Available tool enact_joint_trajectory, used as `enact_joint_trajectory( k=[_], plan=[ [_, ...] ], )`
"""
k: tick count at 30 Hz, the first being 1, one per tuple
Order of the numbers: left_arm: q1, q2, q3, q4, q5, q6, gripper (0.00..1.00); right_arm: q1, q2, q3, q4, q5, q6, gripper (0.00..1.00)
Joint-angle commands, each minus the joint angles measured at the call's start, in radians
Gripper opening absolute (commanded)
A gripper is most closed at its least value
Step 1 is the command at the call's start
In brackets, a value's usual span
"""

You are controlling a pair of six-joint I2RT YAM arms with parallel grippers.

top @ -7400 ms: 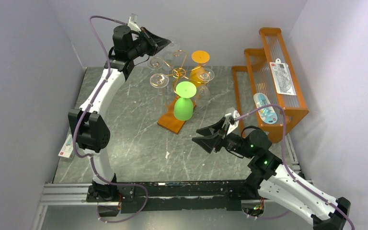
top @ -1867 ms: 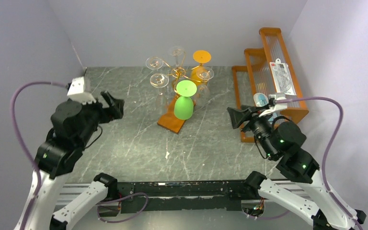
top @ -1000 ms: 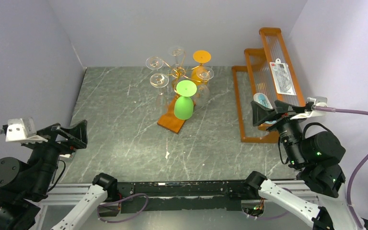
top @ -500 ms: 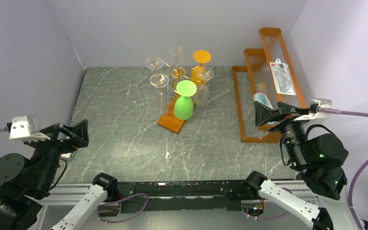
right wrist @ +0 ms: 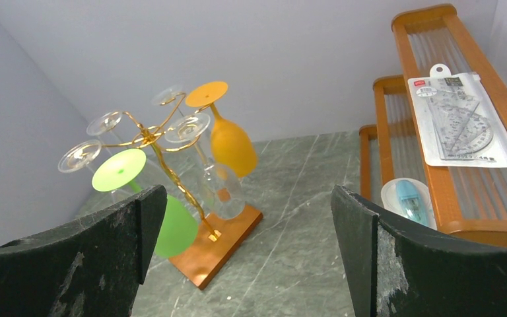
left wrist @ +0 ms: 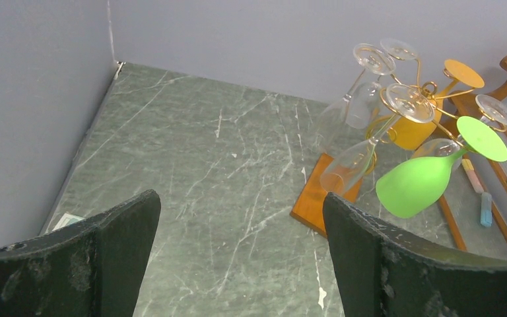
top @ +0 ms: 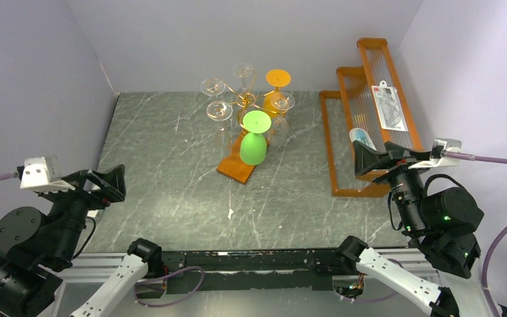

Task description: Place the wine glass upside down on the wine glass rack

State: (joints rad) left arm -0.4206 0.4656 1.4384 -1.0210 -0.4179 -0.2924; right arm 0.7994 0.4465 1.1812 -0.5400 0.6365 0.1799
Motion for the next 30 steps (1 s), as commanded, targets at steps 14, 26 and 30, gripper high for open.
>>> enact_joint_trajectory(
  k=[14,26,30],
  plan=[
    [0.003,-0.005,-0.047,0.033,0.020,0.004,0.97,-0.003,0.001,-0.021,-0.009,0.009,0.013,1.00],
    [0.003,-0.027,-0.069,0.060,0.014,0.006,0.97,-0.003,-0.004,-0.038,0.008,0.002,0.009,1.00],
    [0.003,-0.029,-0.079,0.070,0.013,0.003,0.97,-0.003,-0.009,-0.046,0.015,-0.001,0.007,1.00]
  ],
)
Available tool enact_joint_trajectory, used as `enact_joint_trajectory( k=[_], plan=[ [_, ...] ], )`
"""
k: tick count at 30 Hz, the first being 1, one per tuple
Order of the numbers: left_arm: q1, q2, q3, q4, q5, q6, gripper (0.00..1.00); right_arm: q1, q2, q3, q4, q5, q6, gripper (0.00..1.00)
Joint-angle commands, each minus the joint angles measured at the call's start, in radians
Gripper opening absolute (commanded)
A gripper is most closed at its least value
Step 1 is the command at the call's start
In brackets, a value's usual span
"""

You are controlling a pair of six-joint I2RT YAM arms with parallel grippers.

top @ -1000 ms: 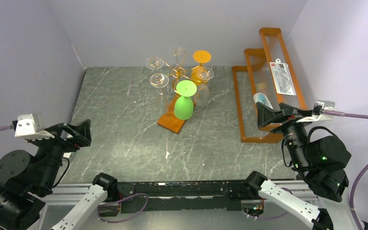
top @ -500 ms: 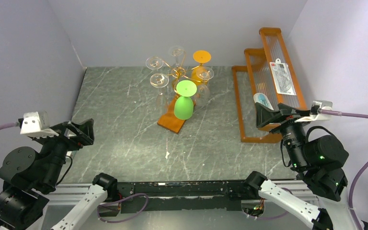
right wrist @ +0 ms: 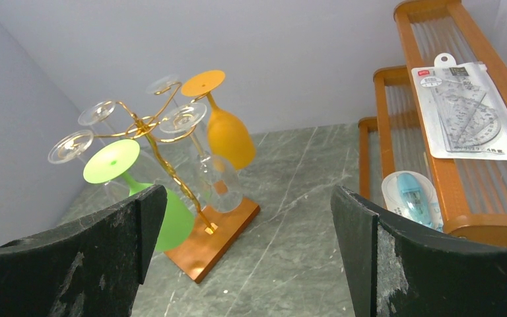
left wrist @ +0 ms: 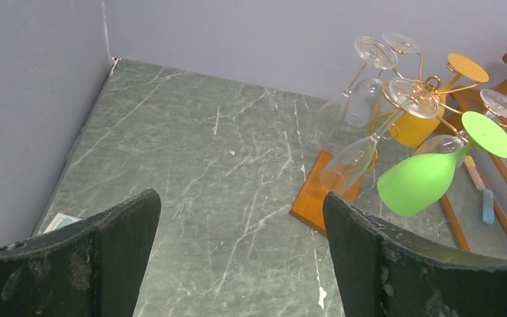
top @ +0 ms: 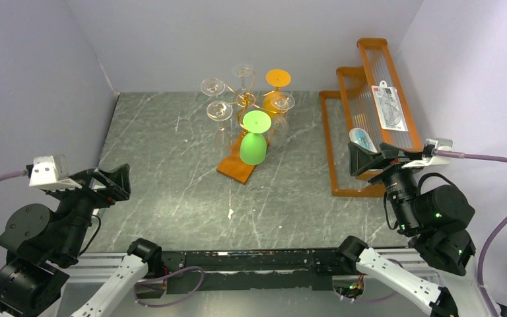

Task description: Place the wine glass upside down on the wine glass rack

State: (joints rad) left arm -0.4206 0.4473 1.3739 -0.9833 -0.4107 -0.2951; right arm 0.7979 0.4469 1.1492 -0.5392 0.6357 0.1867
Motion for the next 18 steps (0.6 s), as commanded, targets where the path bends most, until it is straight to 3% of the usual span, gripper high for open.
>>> enact_joint_trajectory(
  k=[1,18],
  plan=[
    [0.003,-0.009,-0.017,0.034,0.004,0.005,0.97,-0.002,-0.010,-0.015,0.015,-0.003,-0.001,1.00],
    [0.003,-0.005,-0.021,0.049,0.004,0.003,0.97,-0.002,-0.017,-0.035,0.028,-0.019,0.003,1.00]
  ],
)
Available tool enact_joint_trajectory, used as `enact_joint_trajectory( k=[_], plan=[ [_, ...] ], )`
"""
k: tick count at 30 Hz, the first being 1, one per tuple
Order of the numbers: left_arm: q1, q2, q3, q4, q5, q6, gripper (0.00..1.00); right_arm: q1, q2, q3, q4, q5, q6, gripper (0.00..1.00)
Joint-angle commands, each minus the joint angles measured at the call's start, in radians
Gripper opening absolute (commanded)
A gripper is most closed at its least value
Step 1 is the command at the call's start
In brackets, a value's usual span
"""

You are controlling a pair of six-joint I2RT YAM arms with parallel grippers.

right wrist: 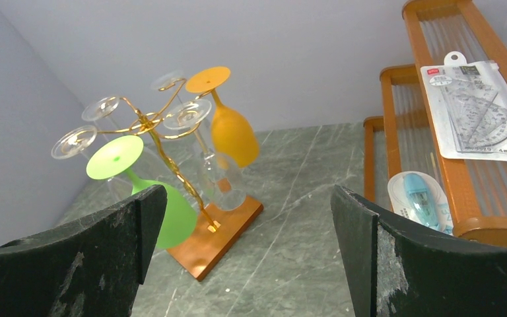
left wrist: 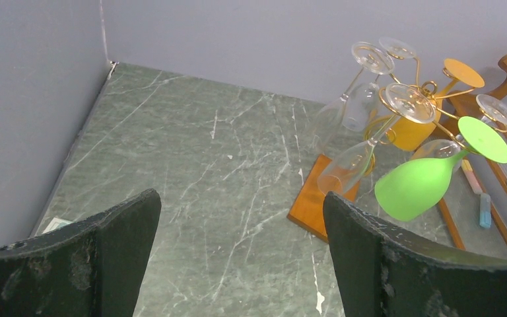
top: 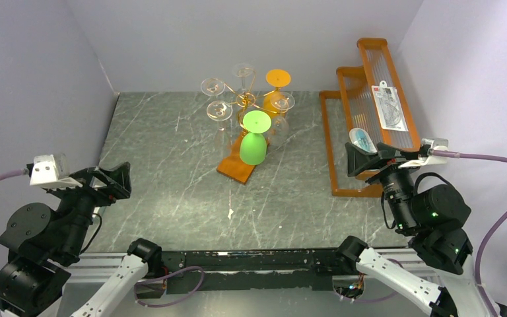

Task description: Place the wine glass upside down on the wine glass rack

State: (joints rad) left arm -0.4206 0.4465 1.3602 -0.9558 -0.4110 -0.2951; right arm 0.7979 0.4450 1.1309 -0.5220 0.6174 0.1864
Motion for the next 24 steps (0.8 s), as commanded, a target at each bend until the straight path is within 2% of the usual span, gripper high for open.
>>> enact_joint_trajectory(
  k=[1,11,24],
  plan=[
    [0.003,-0.004,-0.008,0.022,0.005,0.002,0.97,-0.002,-0.015,-0.018,0.009,-0.002,0.005,1.00],
    [0.003,0.002,-0.019,-0.001,-0.033,-0.022,0.97,-0.002,-0.009,-0.036,0.023,-0.002,0.012,1.00],
    [0.003,0.000,-0.018,0.006,-0.013,-0.023,0.97,-0.002,-0.003,-0.019,0.010,-0.027,-0.006,1.00]
  ],
)
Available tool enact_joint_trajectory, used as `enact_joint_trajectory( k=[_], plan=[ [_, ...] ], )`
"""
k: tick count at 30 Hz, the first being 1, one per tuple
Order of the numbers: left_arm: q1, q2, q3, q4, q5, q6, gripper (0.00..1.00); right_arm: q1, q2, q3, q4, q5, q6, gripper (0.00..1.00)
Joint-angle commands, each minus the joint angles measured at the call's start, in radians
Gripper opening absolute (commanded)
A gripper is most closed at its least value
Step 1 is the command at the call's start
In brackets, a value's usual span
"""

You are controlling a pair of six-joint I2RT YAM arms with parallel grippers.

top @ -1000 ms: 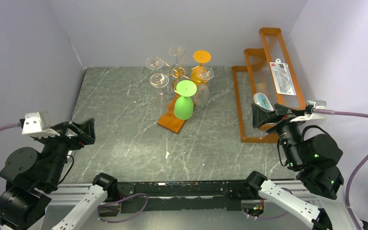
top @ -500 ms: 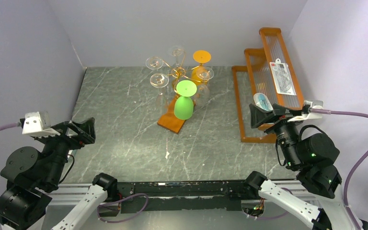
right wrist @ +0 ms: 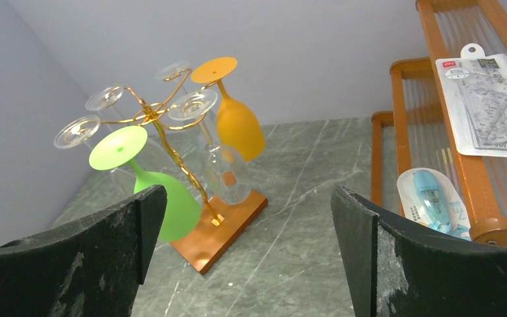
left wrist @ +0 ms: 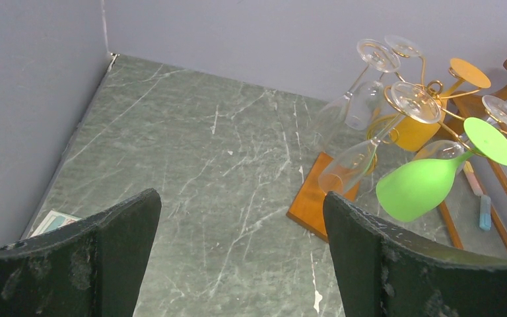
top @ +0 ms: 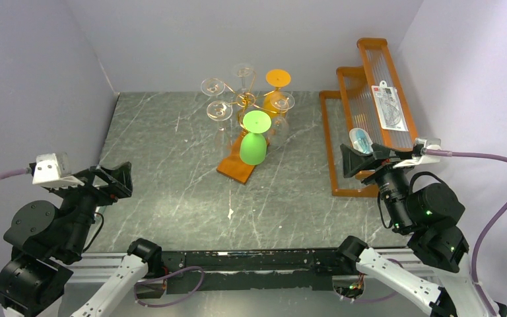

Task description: Place the wine glass upside down on the wine glass rack

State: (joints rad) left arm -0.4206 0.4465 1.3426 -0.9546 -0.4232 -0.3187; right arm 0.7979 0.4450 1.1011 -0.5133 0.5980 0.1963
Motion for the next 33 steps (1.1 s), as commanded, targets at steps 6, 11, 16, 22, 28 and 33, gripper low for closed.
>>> enact_joint_trajectory(
  k=[6,11,16,22,28,33],
  plan=[
    [0.004,0.000,-0.005,0.009,0.005,-0.001,0.97,-0.002,-0.010,-0.001,-0.006,-0.006,-0.012,1.00],
    [0.003,0.001,-0.005,0.011,0.008,-0.001,0.97,-0.002,-0.023,-0.005,0.005,-0.006,-0.014,1.00],
    [0.003,0.000,-0.007,0.011,0.010,-0.004,0.97,-0.002,-0.027,-0.007,0.005,-0.008,-0.015,1.00],
    [0.003,0.000,-0.007,0.014,0.011,-0.004,0.97,-0.002,-0.032,-0.011,0.007,-0.022,-0.017,1.00],
    [0.003,0.000,-0.007,0.016,0.016,-0.006,0.97,-0.002,-0.035,-0.012,0.010,-0.054,-0.023,1.00],
    [0.003,-0.002,-0.008,0.017,0.019,-0.005,0.97,-0.001,-0.035,-0.009,0.008,-0.081,-0.034,1.00]
  ],
)
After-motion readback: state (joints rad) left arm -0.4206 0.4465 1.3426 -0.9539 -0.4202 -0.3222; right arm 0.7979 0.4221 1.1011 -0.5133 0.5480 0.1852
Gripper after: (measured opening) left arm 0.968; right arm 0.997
